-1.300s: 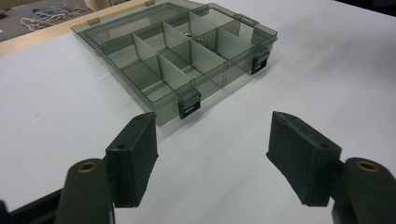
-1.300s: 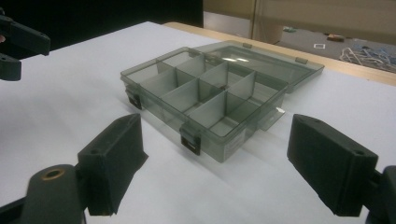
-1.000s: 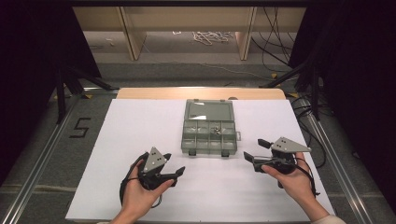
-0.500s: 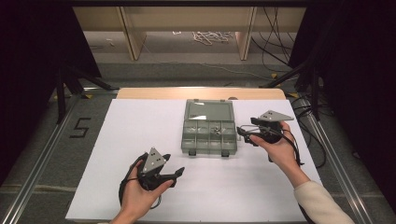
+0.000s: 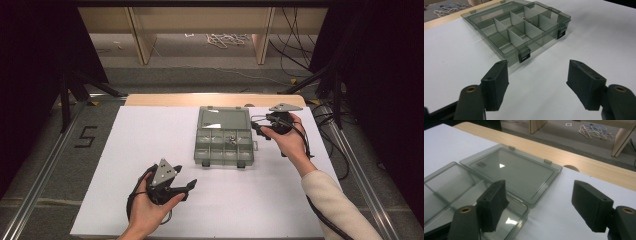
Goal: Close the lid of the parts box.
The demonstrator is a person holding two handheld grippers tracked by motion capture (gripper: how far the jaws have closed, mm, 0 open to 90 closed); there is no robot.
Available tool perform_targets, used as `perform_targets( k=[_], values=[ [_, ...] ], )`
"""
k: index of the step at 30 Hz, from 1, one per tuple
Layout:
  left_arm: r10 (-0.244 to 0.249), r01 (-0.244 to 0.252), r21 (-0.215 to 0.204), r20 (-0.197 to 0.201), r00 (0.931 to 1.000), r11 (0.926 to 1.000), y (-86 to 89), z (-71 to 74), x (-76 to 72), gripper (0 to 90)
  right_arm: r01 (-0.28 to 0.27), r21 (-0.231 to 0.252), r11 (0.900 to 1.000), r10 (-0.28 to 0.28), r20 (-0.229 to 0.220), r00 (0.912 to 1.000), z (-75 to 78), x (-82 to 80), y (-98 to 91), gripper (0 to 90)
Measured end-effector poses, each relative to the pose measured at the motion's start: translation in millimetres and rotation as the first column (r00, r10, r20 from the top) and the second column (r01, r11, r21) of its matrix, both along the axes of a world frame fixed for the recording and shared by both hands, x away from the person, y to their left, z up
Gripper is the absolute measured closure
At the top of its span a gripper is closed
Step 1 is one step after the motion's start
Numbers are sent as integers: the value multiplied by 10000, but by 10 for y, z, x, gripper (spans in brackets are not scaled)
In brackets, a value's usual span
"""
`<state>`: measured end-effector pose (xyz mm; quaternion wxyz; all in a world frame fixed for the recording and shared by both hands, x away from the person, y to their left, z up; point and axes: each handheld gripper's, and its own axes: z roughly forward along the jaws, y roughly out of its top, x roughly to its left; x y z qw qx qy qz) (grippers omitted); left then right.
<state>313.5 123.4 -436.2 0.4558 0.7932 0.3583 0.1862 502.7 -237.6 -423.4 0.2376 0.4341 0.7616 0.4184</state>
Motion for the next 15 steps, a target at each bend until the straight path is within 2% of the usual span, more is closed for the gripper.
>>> perform_targets(
  k=[2, 3, 5, 6, 8, 10, 11, 12, 13, 14, 15],
  values=[
    [-1, 1, -40, -99, 10000, 10000, 0, -6, -1, 329, 71, 20, 10000, -70, -201, 9998, -22, 51, 33, 296],
    [0, 0, -33, -98, 10000, 10000, -1, -7, -2, 329, 13, -217, 9998, -17, -196, 9998, -34, 79, 38, 302],
    [-88, 88, 51, -35, 10000, 9999, 1, -6, 1, 330, 72, -326, 9994, -82, -301, 9995, -74, 146, 76, 312],
    [-101, 101, 59, -26, 9999, 9999, 1, -5, 0, 330, 197, -259, 9995, -212, -558, 9982, -78, 154, 99, 313],
    [-31, 31, -50, -93, 10000, 10000, -7, -8, -7, 330, 24, -425, 9991, -47, -543, 9985, -118, 229, 126, 320],
    [-105, 105, 65, 29, 9999, 9999, 2, -2, -3, 331, 310, -245, 9992, -332, -947, 9950, -134, 259, 178, 328],
    [-106, 106, 41, 12, 9999, 9999, 2, -4, -3, 331, 225, -447, 9987, -267, -945, 9952, -148, 293, 176, 335],
    [-93, 93, 23, 2, 10000, 10000, 2, -5, -5, 331, 342, -403, 9986, -385, -1134, 9928, -155, 305, 193, 340],
    [-115, 115, 10, -30, 9999, 9999, 4, -6, -5, 331, 143, -641, 9978, -205, -968, 9951, -173, 348, 186, 341],
    [-84, 84, -28, -59, 9999, 10000, 2, -9, -7, 331, 312, -630, 9975, -392, -1305, 9907, -176, 353, 205, 348],
    [-68, 68, 4, -50, 10000, 10000, 2, -8, -8, 331, 513, -566, 9971, -589, -1434, 9879, -189, 370, 224, 356]
  ],
)
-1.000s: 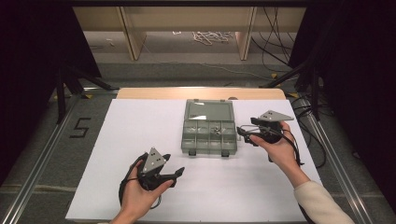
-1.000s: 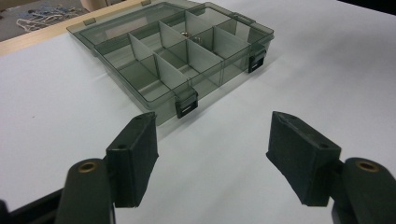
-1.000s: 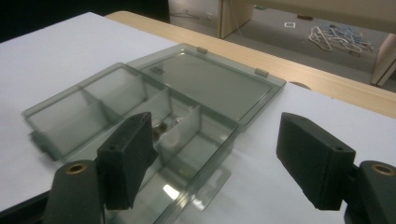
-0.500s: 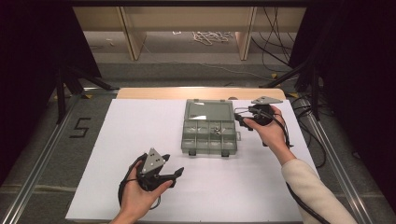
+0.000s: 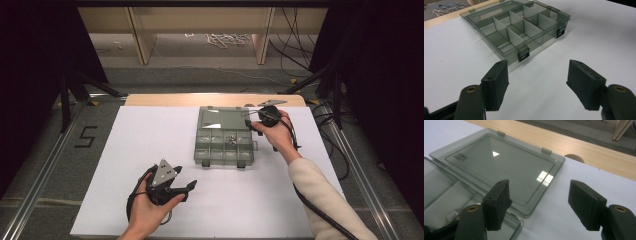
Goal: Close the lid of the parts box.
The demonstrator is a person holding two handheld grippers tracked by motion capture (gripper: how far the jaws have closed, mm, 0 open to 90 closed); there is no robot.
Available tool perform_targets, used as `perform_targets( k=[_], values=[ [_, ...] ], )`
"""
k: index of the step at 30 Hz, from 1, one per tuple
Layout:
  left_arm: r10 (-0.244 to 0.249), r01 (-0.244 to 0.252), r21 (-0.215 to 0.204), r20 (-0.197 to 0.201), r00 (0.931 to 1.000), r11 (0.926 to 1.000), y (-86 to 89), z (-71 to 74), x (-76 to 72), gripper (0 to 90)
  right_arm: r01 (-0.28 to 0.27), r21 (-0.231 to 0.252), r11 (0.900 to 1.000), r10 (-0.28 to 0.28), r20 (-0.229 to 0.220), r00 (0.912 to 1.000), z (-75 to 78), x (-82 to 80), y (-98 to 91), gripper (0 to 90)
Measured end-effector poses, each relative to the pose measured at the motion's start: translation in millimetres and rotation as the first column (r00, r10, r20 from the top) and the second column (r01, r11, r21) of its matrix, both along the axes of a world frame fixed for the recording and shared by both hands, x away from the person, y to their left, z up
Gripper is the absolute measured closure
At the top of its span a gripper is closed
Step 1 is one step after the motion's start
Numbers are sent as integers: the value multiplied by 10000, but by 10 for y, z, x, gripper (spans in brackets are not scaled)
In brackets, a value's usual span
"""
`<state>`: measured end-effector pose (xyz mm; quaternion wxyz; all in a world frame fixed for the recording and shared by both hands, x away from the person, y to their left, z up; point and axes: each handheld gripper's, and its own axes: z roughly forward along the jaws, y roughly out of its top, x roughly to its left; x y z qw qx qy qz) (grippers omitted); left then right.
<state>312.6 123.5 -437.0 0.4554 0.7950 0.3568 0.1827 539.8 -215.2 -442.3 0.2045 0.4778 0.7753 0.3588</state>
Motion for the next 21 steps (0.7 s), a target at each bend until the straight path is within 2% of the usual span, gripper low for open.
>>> perform_targets(
  k=[2, 3, 4, 5, 8, 9, 15, 17, 18, 19, 21],
  values=[
    [-60, 61, 89, -67, 10000, 9999, 5, 1, -1, 331, 234, -29, 9997, -235, -212, 9995, -13, 47, 18, 361],
    [-80, 79, 129, 15, 10000, 9999, 4, 0, 0, 331, 172, -246, 9995, -172, -7, 9999, -41, 84, 5, 369],
    [-122, 121, 195, 36, 9999, 9997, 7, 3, 1, 331, 351, -10, 9994, -351, -262, 9990, -31, 99, 14, 372],
    [-184, 183, 233, 37, 9998, 9996, 9, 5, 3, 331, 421, -58, 9991, -423, -276, 9987, -40, 116, 13, 376],
    [-147, 147, 160, 12, 9999, 9998, 7, 1, 2, 331, 517, -149, 9986, -521, -302, 9982, -60, 175, 16, 415],
    [-140, 140, 150, 5, 9999, 9998, 7, 0, 2, 331, 628, -55, 9980, -630, -484, 9968, -59, 182, 33, 427],
    [-132, 132, 125, -20, 9999, 9998, 2, 1, -3, 332, 861, -274, 9959, -880, -771, 9931, -97, 236, 82, 498],
    [-165, 165, 156, 0, 9999, 9997, 4, 2, -2, 332, 1045, -201, 9943, -1059, -956, 9898, -114, 246, 105, 530],
    [-126, 126, 29, 33, 9999, 9999, -5, -3, -1, 332, 1078, -170, 9940, -1089, -1024, 9888, -125, 251, 112, 539],
    [-194, 193, 184, 28, 9998, 9996, 6, 1, 1, 332, 1037, -264, 9943, -1059, -1031, 9890, -133, 263, 108, 547],
    [-134, 134, 54, 21, 9999, 9999, -3, -3, -1, 332, 1041, -314, 9941, -1069, -1085, 9883, -152, 281, 108, 569]
  ],
)
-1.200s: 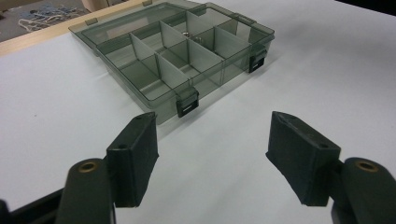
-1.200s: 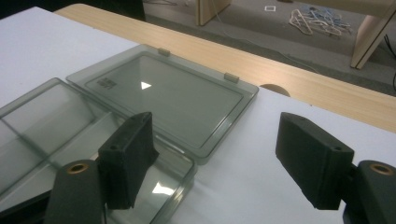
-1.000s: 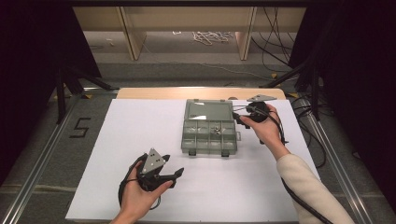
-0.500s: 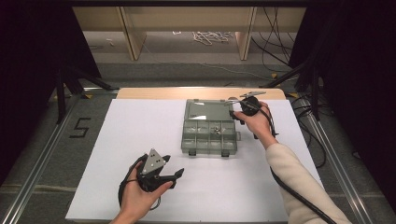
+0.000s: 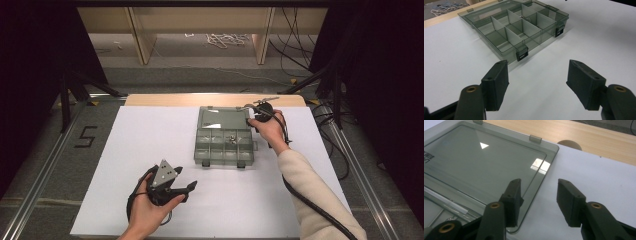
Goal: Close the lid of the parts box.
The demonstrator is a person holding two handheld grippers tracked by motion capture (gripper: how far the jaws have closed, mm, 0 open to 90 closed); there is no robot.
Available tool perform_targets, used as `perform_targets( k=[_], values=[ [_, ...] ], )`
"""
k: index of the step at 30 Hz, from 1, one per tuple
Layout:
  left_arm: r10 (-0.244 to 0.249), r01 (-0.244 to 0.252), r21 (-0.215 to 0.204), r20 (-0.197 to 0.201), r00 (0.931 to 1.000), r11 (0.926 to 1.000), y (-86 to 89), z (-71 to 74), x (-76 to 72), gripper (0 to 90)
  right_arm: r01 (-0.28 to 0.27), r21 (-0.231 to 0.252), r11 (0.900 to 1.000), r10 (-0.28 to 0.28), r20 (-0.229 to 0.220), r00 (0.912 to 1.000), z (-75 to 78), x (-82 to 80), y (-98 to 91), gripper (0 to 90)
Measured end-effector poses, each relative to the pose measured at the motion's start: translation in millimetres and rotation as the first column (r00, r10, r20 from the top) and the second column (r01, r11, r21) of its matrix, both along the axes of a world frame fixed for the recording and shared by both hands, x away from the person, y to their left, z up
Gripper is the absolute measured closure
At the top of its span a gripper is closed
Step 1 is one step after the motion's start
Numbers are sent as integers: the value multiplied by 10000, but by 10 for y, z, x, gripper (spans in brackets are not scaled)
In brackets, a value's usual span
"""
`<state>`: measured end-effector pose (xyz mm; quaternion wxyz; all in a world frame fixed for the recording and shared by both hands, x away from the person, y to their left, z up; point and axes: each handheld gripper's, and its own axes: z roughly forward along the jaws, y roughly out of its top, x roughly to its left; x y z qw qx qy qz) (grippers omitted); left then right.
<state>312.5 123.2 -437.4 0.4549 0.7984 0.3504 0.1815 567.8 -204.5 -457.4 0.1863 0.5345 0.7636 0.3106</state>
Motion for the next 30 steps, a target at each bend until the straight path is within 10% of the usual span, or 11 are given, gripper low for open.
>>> perform_targets(
  k=[17, 30],
  values=[
    [-16, 15, -40, -49, 10000, 10000, -2, -7, -3, 333, -131, -223, 9997, 125, -277, 9995, -82, 156, -16, 704],
    [-14, 14, -8, -58, 10000, 10000, -5, -14, -2, 334, 1136, 594, 9917, -1057, -1223, 9868, -52, 149, 67, 822]
  ],
)
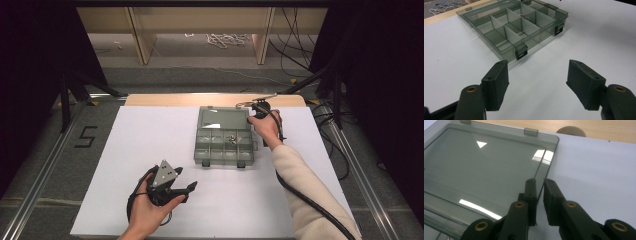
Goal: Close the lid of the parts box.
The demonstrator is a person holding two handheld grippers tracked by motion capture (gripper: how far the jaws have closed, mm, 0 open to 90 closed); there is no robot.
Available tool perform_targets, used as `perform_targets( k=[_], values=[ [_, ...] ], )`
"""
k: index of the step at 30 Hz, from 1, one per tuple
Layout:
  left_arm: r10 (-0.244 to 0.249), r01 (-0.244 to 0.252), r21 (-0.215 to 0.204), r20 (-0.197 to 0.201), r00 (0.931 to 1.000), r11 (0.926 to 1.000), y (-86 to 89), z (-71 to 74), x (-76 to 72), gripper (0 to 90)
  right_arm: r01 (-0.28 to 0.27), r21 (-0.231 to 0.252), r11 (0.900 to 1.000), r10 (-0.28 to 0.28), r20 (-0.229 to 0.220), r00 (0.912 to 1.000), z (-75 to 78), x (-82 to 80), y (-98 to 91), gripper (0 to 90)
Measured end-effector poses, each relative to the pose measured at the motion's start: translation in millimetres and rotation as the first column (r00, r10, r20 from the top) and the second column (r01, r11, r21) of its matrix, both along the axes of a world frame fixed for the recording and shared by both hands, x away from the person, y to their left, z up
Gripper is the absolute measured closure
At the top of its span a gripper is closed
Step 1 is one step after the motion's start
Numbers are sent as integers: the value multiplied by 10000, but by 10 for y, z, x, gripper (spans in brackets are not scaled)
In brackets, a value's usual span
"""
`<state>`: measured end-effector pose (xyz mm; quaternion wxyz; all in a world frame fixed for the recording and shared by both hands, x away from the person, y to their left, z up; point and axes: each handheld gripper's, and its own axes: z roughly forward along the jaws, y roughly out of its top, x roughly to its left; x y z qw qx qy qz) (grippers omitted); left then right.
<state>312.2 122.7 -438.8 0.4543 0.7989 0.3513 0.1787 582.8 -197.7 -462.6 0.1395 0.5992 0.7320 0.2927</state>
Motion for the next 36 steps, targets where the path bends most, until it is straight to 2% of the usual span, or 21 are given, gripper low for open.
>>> perform_targets(
  k=[3, 6, 11, 12, 15, 17, 18, 19, 24, 27, 28, 30, 31, 32, 35, 36],
  values=[
    [30, -30, -35, -31, 10000, 10000, -1, -2, -1, 333, 86, 25, 10000, -86, -38, 10000, 0, -1, 11, 830],
    [34, -34, -27, -45, 10000, 10000, 1, -4, 2, 334, 145, -217, 9997, -143, 53, 9999, 0, 3, 38, 838],
    [10, -10, -51, -93, 10000, 10000, 6, -10, 8, 334, 406, -304, 9987, -405, 28, 9992, 11, 7, 65, 850],
    [-51, 52, 97, -88, 9999, 9999, 16, -6, 9, 334, 439, -292, 9986, -439, 0, 9990, 13, 6, 67, 852],
    [-36, 37, 89, -108, 9999, 10000, 15, -9, 10, 334, 571, -331, 9978, -571, -2, 9984, 15, 3, 80, 858],
    [-29, 30, 87, -123, 9999, 10000, 14, -11, 9, 334, 358, -512, 9980, -354, 81, 9993, 13, 12, 67, 861],
    [29, -28, 124, -102, 9999, 9999, 12, -10, 6, 334, 440, -505, 9978, -437, 57, 9990, 16, 9, 73, 863],
    [101, -101, -40, -97, 9999, 9999, 1, -16, 5, 335, 478, -499, 9976, -475, 76, 9988, 15, 8, 76, 864],
    [98, -99, -39, -119, 9999, 9999, 7, -20, 10, 335, 749, -504, 9959, -748, 43, 9972, 21, -3, 100, 872],
    [-29, 30, 183, -70, 10000, 9998, 24, -15, 21, 335, 748, -566, 9956, -736, 222, 9970, 18, -9, 104, 878],
    [21, -20, 146, -113, 9999, 9999, 22, -18, 19, 335, 1096, -353, 9933, -1098, -21, 9940, 27, -25, 136, 879],
    [54, -55, -47, -131, 9999, 10000, 15, -27, 24, 336, 1167, -325, 9926, -1164, 98, 9932, 23, -30, 142, 882],
    [62, -63, -16, -111, 9999, 10000, 17, -28, 26, 336, 1247, -327, 9917, -1245, 83, 9922, 23, -34, 149, 884],
    [109, -110, -63, -164, 9998, 9999, 16, -31, 25, 336, 1212, -164, 9925, -1211, 54, 9926, 31, -42, 147, 884],
    [1, 0, 135, -86, 10000, 9999, 33, -29, 37, 336, 1002, -443, 9940, -988, 341, 9945, 18, -36, 131, 887],
    [-24, 26, 215, -72, 10000, 9998, 39, -27, 40, 336, 1322, -237, 9909, -1319, 145, 9912, 39, -57, 155, 887]
  ],
)
